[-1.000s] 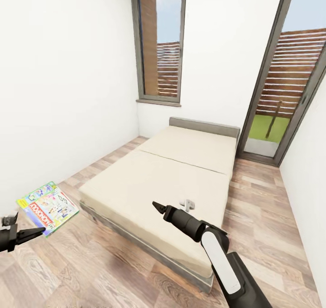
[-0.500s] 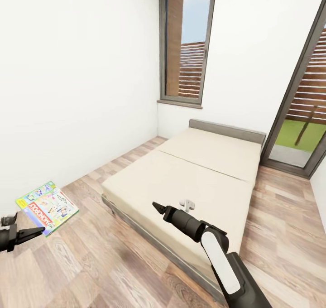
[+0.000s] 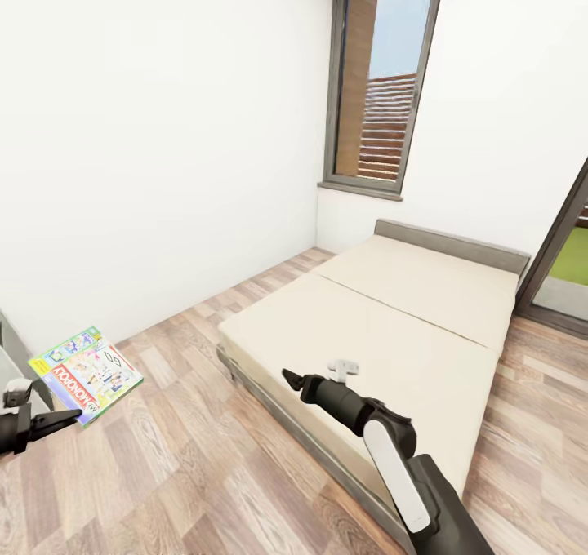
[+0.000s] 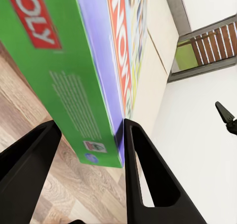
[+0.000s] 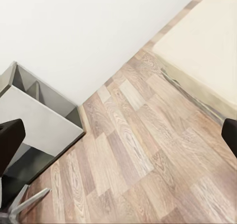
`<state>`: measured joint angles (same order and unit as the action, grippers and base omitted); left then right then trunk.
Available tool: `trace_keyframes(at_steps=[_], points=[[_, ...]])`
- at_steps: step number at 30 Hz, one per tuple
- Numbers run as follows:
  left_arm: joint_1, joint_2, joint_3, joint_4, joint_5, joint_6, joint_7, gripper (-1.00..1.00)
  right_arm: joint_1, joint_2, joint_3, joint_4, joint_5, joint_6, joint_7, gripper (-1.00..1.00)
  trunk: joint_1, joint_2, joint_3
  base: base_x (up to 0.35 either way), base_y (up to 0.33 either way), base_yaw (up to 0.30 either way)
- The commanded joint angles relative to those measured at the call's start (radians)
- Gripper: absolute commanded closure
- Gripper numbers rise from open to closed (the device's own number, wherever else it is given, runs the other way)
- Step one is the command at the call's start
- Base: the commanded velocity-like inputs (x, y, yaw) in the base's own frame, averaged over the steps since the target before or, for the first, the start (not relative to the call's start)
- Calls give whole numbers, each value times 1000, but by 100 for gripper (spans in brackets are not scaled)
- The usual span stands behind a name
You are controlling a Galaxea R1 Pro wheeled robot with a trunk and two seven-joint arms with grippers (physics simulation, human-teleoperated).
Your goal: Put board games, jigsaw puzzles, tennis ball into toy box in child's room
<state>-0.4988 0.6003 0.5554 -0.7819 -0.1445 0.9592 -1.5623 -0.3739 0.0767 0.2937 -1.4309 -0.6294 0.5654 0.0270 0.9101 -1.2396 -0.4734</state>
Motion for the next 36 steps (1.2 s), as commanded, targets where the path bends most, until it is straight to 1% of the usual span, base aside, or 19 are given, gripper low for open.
trace_keyframes(at_steps=[1,4,7,10,13,15,18,20,24,29,36], points=[[-1,-1,2,0,-10,10,-9,100,0,-2,-2,0,3,4,1,-100,-4,7,2,0,0,96],[-1,-1,2,0,-10,10,-9,100,0,-8,-13,5,4,4,7,-100,-15,28,12,0,0,42],[-1,-1,2,0,-11,10,-9,100,0,-27,-20,0,5,3,10,-100,-27,49,21,0,0,11],[-1,-1,2,0,-11,10,-9,100,0,-33,-20,-2,6,-1,7,-100,-38,70,30,0,0,3],[-1,-1,1,0,-12,10,-9,100,0,-32,-10,-2,13,-25,1,-100,-50,91,40,0,0,0],[-1,-1,1,0,-12,10,-9,100,0,-28,-8,-3,37,-33,0,-100,-58,105,47,-23,0,52],[-1,-3,1,0,-12,10,-9,100,0,-22,-7,-3,84,-36,-1,-100,-69,126,60,-201,0,134],[-1,-3,1,0,-12,10,-9,100,0,-19,-7,-2,102,-37,-1,-100,-77,140,69,-180,0,174],[-1,-5,0,0,-12,10,-9,100,0,-17,-7,0,112,-37,-2,-100,-92,168,86,-69,0,192],[-1,-9,0,0,-15,10,-9,100,0,-16,-6,2,115,-36,-2,-100,-111,203,108,-12,0,208],[-1,-10,-1,0,-20,14,-9,100,0,-15,25,6,117,-36,-4,-100,-138,252,139,-1,0,215]])
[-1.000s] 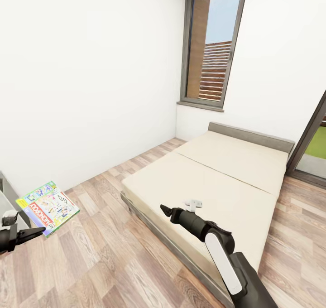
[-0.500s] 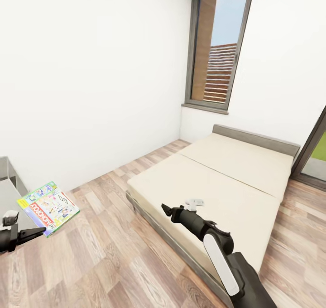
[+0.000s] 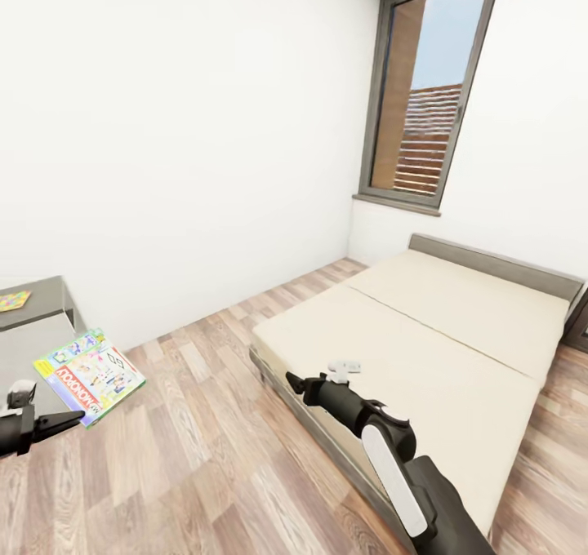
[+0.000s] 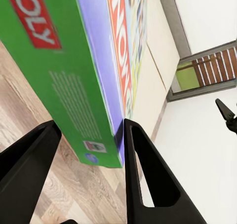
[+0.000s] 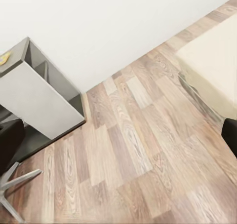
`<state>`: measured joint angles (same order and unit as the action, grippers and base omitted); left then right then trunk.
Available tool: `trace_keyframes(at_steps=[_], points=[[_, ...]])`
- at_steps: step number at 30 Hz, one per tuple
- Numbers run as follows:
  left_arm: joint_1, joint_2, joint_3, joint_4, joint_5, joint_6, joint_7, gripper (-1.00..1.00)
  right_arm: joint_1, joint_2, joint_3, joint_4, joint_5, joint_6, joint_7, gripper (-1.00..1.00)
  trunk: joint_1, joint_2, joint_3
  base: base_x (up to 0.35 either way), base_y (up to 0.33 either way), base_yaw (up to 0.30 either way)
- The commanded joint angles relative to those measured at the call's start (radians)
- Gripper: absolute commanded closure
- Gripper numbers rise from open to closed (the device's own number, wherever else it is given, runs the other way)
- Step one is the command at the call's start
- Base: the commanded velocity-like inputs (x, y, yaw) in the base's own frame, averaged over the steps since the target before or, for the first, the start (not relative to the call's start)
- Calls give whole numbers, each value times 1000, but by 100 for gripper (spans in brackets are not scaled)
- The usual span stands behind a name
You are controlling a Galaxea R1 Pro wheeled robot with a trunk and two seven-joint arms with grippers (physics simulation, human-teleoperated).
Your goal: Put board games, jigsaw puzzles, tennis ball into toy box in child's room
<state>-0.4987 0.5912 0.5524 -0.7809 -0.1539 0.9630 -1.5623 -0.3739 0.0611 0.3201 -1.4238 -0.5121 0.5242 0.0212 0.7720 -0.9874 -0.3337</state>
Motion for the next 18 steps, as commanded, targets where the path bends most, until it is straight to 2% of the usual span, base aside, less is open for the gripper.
trace_keyframes(at_steps=[1,10,18], points=[[-1,-1,2,-1,-10,10,-8,100,0,0,1,0,0,5,2,-100,-4,6,3,0,0,216],[-1,-2,3,0,-10,8,-8,100,0,0,5,1,-1,5,2,-100,-38,69,42,3,0,216],[-1,-2,3,0,-10,9,-8,100,0,0,6,0,0,5,2,-100,-69,125,77,127,69,216]])
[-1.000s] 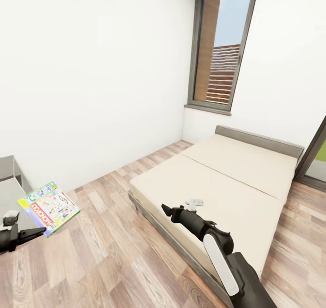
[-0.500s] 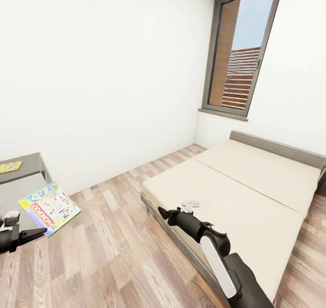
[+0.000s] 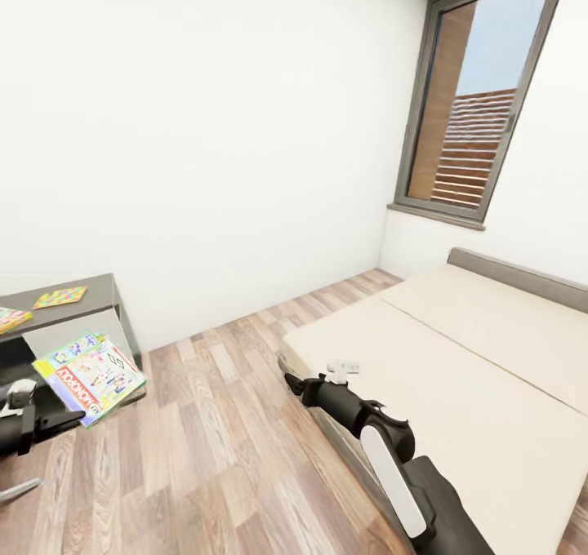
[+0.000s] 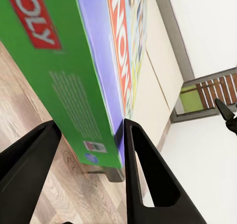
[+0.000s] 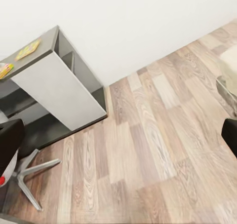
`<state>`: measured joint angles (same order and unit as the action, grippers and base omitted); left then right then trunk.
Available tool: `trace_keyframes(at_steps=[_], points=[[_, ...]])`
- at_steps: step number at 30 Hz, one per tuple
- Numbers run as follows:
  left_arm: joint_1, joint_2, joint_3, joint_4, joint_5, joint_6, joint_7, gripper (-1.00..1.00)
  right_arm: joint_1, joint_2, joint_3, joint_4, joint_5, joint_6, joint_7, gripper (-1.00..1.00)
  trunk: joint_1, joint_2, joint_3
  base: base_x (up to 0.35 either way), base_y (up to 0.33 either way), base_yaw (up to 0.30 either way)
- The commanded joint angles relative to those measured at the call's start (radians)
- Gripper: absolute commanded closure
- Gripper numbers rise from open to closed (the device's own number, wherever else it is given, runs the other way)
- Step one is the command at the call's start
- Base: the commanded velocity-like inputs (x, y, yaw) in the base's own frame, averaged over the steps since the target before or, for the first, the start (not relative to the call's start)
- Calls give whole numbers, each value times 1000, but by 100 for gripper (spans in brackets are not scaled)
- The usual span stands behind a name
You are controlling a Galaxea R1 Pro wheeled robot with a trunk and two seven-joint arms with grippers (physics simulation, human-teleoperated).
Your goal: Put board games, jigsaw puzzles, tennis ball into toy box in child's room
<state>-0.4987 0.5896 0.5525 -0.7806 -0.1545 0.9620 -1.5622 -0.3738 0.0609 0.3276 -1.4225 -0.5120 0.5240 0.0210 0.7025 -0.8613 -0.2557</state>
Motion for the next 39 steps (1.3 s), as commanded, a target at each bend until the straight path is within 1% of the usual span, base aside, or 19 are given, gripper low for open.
trace_keyframes(at_steps=[1,8,15,21,23,26,28,31,39], points=[[-1,-1,3,0,-10,10,-9,100,-1,0,-1,-1,0,5,2,-100,-3,6,3,189,180,216],[-1,-1,3,1,-8,9,-9,100,-1,0,-1,0,0,6,3,-100,-30,55,33,189,196,216],[-1,-2,3,2,-8,10,-9,100,-1,0,-1,0,-1,7,2,-100,-57,104,64,46,32,216],[-1,-3,2,2,-8,12,-9,100,-1,0,0,0,-1,6,2,-100,-80,146,90,241,-61,216],[-1,-7,2,1,-9,13,-9,100,-1,0,0,0,-1,7,2,-100,-88,160,98,302,-72,216],[-1,-23,-2,1,-9,14,-9,100,-1,0,6,-1,0,6,2,-100,-99,181,111,312,-74,216],[-1,-34,-14,1,-10,14,-9,100,-1,0,18,0,0,6,2,-100,-107,195,120,311,-110,216],[-2,-40,-32,0,-10,13,-9,100,-1,0,30,0,1,6,2,-100,-118,216,133,300,-166,216],[-1,-42,-41,0,-12,16,-9,100,-1,0,36,0,1,6,2,-100,-149,272,167,296,-178,216]])
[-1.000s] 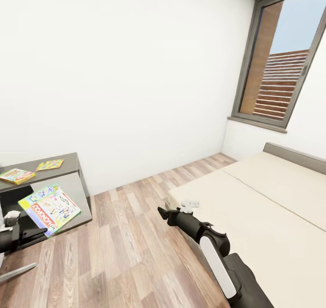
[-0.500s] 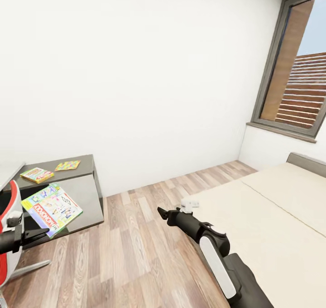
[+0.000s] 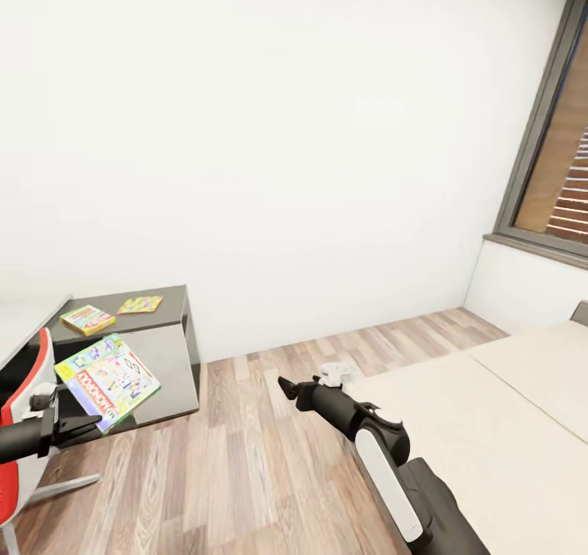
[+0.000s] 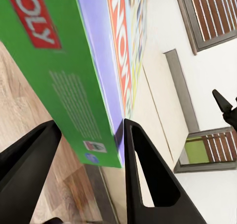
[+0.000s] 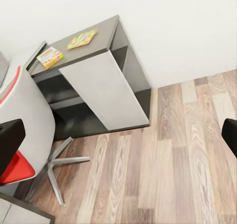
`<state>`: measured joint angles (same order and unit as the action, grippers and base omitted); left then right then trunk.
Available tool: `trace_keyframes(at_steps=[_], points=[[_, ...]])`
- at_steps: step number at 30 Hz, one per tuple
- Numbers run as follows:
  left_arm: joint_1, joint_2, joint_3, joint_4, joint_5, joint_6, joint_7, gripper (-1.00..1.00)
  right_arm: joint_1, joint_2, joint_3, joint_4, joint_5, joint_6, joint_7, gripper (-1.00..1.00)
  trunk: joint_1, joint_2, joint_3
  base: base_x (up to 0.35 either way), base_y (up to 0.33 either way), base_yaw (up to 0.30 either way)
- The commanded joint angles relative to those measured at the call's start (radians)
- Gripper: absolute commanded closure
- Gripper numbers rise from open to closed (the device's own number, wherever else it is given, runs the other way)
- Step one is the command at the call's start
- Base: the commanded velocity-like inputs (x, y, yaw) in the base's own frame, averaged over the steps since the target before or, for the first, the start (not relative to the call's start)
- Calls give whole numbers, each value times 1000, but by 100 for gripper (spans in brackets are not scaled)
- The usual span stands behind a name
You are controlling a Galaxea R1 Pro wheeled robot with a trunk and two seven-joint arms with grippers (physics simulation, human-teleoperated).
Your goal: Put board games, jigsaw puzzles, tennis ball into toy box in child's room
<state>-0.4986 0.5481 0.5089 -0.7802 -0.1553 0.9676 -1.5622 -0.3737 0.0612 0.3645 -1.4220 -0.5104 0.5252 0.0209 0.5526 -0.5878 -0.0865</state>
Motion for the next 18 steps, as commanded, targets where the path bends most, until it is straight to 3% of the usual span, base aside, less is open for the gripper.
trace_keyframes(at_steps=[1,9,18], points=[[-1,-1,2,-1,-11,11,-9,100,-1,0,-1,-1,0,5,2,-100,-3,6,3,309,-90,216],[-1,0,2,-1,-10,11,-9,100,-1,2,-2,0,73,8,1,-100,-34,62,37,321,-2,216],[-1,0,3,-1,-10,11,-9,100,-1,3,-2,0,85,9,2,-100,-68,125,76,325,53,216]])
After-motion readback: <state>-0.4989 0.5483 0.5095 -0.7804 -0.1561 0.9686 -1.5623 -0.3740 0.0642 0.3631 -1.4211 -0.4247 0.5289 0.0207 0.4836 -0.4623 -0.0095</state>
